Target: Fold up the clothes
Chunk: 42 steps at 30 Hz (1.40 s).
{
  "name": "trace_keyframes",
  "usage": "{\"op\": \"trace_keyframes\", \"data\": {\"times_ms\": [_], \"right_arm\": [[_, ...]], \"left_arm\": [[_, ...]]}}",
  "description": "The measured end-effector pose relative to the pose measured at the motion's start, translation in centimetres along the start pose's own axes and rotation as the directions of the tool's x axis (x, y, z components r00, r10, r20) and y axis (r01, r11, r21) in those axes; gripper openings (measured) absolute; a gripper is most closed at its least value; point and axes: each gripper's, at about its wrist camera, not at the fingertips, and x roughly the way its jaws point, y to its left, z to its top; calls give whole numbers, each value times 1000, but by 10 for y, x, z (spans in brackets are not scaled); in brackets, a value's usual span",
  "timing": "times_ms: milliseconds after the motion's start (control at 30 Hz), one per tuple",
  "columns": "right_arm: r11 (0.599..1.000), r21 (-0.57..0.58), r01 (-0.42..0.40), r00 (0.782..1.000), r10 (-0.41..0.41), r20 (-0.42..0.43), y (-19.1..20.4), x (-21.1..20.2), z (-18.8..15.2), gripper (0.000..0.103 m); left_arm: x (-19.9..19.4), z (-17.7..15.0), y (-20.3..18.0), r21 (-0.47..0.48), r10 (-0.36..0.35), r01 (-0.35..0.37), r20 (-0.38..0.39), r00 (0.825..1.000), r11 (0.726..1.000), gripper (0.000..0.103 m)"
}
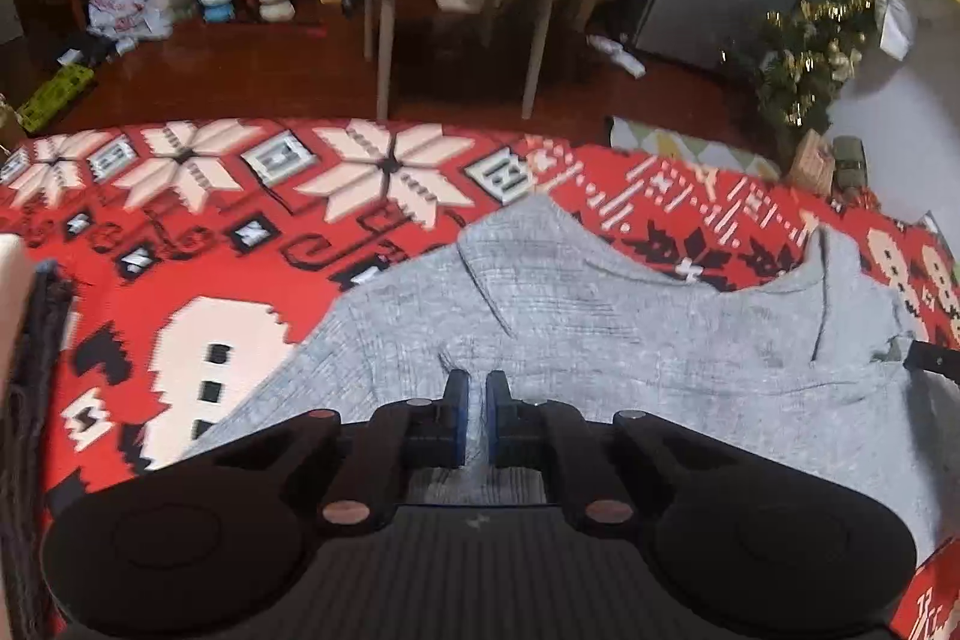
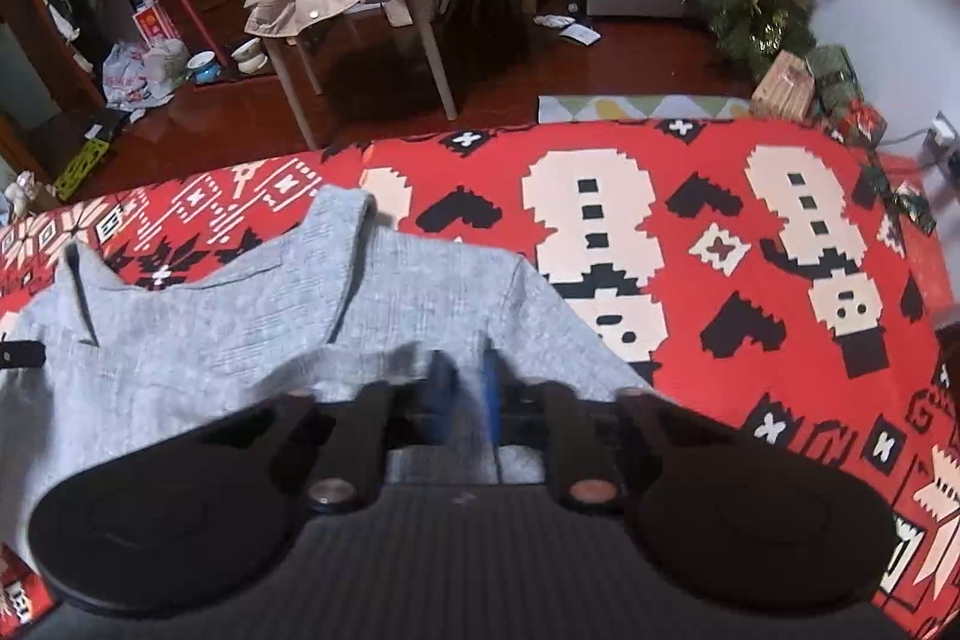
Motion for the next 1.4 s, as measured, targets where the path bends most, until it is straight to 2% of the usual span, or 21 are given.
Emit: {"op": "trace_keyframes", "data": {"times_ms": [133,233,400,600,667,733,800,967,1133,1267,1400], "right_arm": [[999,-34,19,998,-16,64,3,-22,-3,3],[999,-43,20,994,-15,112,2,-41,-2,3],[1000,-21,16,989,-13,149,-3,-48,2,3],[999,3,41,994,-42,99,-9,-15,-2,3],[999,3,51,995,-51,90,-9,-5,-5,5],[999,17,50,992,-51,112,-11,-5,-9,12],[998,42,39,989,-44,139,-16,-15,-10,30],[998,54,-17,983,7,183,-31,-57,-18,30],[992,55,-111,990,106,94,-45,-95,-56,29],[996,2,-87,996,87,29,-40,-96,-81,28],[997,18,-82,997,82,7,-41,-90,-94,20]], "left_arm": [[-42,-11,-1,15,25,-26,100,995,1000,6],[-67,-17,0,29,58,-64,183,981,997,6],[-65,-12,4,8,117,-122,239,964,992,6],[-17,-11,6,7,151,-153,124,981,988,8],[-8,-12,8,-5,159,-159,102,982,987,20],[-4,-17,15,-36,153,-150,90,984,988,28],[-14,-19,26,-71,130,-123,95,987,990,33],[-51,-30,47,-118,65,-53,100,993,992,35],[-79,-60,62,-110,-28,33,49,998,993,35],[-84,-79,68,-94,-48,48,12,999,994,33],[-86,-93,71,-84,-76,73,-23,997,994,33]]}}
